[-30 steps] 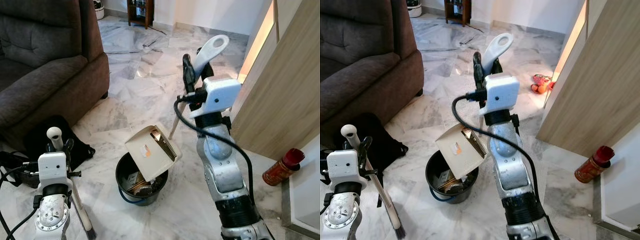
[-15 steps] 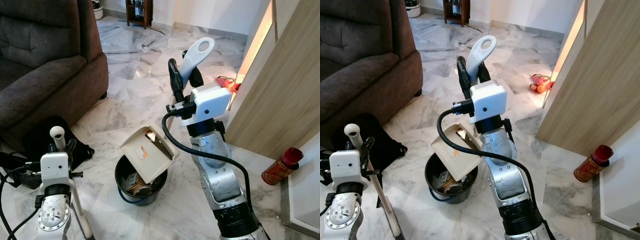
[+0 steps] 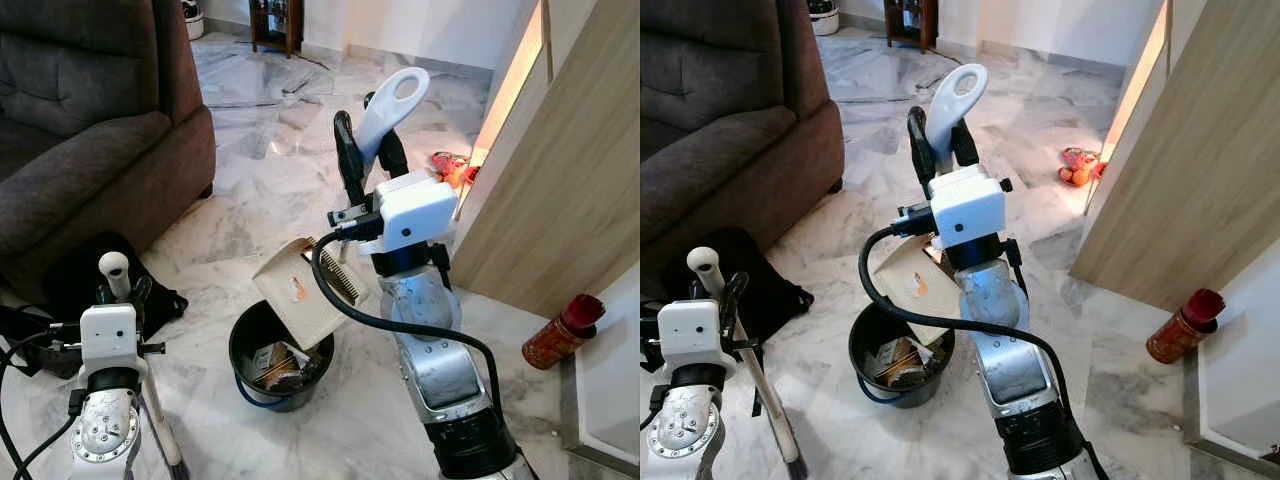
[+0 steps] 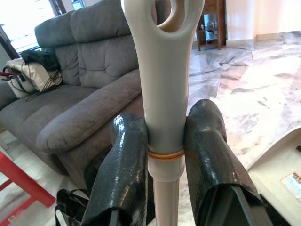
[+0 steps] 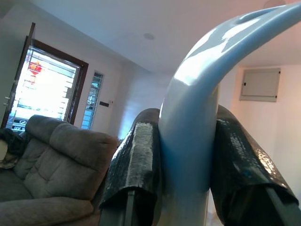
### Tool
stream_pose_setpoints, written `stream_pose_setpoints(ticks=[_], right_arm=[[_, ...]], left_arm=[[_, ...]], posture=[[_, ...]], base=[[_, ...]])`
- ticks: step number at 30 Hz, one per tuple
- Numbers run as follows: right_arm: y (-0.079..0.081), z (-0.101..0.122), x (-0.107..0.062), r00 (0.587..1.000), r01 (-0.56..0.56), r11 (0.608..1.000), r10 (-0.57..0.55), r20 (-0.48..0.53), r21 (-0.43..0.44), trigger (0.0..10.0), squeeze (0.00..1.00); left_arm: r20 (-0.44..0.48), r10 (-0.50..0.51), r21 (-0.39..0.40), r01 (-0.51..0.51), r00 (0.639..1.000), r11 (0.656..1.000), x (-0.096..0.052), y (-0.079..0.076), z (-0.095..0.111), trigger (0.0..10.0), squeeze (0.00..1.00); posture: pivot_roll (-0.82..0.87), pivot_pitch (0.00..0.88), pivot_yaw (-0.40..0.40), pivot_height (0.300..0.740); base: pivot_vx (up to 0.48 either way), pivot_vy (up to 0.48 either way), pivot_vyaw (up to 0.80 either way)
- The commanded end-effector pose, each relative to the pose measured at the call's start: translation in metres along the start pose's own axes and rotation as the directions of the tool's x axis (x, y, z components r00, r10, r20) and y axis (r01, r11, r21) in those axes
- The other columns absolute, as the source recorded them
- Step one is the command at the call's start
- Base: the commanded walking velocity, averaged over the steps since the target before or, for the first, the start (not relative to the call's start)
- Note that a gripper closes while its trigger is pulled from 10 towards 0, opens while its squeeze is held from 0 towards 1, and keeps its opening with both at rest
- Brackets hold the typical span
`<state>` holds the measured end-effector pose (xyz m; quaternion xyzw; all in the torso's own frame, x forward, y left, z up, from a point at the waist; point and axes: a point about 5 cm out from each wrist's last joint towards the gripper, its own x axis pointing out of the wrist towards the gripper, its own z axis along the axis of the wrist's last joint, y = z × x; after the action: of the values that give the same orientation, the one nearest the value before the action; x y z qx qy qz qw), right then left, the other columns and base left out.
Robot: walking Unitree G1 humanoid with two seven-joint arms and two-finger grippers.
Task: Sweep floor
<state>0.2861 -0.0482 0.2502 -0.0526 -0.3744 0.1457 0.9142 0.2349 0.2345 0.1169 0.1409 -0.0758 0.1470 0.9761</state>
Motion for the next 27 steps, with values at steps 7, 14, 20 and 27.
stream_pose_setpoints(ticks=[7,14,20,27], right_arm=[[0.000,0.015,0.003,0.997,0.051,0.994,-0.056,0.048,0.099,10.0,0.00],[0.000,0.013,0.002,0.998,0.041,0.998,-0.044,0.053,0.054,10.0,0.00],[0.003,0.015,0.001,0.998,0.016,1.000,-0.018,0.067,0.026,10.0,0.00],[0.010,0.014,0.000,0.997,-0.037,0.999,0.036,0.066,0.016,10.0,0.00]], left_arm=[[0.066,0.010,0.023,-0.011,0.998,1.000,0.001,0.004,0.012,10.0,0.00],[0.068,0.010,0.023,-0.012,0.998,1.000,0.001,0.004,0.012,10.0,0.00],[0.068,0.009,0.024,-0.011,0.998,1.000,0.002,0.004,0.013,10.0,0.00],[0.069,0.011,0.022,-0.013,0.998,1.000,0.002,0.004,0.013,10.0,0.00]], posture=[[0.21,0.103,-0.033,0.740],[0.21,0.105,-0.033,0.740],[0.21,0.114,-0.033,0.740],[0.21,0.118,-0.033,0.740]], base=[[0.000,0.000,0.00],[0.000,0.000,0.00],[0.000,0.000,0.00],[0.000,0.000,0.00]])
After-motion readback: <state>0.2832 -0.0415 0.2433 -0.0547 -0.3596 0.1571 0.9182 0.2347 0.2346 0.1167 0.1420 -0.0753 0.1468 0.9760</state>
